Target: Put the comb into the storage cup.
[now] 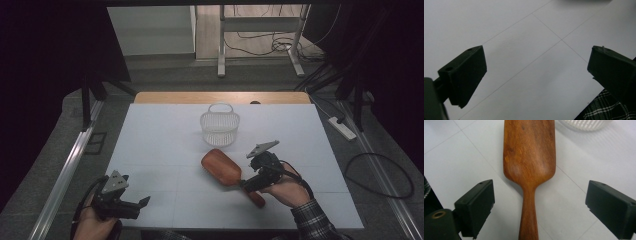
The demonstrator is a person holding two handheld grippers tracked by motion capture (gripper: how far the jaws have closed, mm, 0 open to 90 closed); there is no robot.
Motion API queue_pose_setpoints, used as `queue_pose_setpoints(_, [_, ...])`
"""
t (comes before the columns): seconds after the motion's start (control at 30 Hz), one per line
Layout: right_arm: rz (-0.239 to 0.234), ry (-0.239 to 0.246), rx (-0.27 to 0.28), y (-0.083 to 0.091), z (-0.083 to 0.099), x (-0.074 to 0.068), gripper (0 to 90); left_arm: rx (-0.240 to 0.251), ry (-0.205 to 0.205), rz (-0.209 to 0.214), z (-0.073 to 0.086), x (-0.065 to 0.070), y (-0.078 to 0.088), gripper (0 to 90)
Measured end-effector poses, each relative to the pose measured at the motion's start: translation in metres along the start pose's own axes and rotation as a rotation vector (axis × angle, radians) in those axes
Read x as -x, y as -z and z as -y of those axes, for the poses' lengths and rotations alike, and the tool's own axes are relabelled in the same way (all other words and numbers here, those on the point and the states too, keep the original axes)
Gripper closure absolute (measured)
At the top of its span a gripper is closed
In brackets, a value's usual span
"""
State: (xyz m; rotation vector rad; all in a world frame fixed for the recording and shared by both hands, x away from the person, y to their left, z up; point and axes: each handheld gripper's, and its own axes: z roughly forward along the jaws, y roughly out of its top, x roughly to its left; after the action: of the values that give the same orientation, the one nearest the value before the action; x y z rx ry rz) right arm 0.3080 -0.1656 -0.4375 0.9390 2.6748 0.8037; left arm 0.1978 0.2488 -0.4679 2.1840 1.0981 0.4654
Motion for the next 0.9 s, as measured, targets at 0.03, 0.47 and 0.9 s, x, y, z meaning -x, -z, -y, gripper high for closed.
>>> queue_pose_setpoints(0.03, [-0.002,-0.003,0.004,0.0,0.001,0.0,3.0,0.0,0.0,0.0,0.0,0.0,0.0,3.1])
queue_pose_setpoints(0.47, [-0.018,-0.07,0.027,0.0,0.004,0.003,0.0,-0.001,-0.003,-0.001,0.0,0.0,0.0,3.1])
queue_pose_setpoints(0.9, [0.019,-0.027,-0.051,-0.026,0.008,-0.005,0.0,-0.003,-0.009,0.001,0.0,0.0,0.0,3.1])
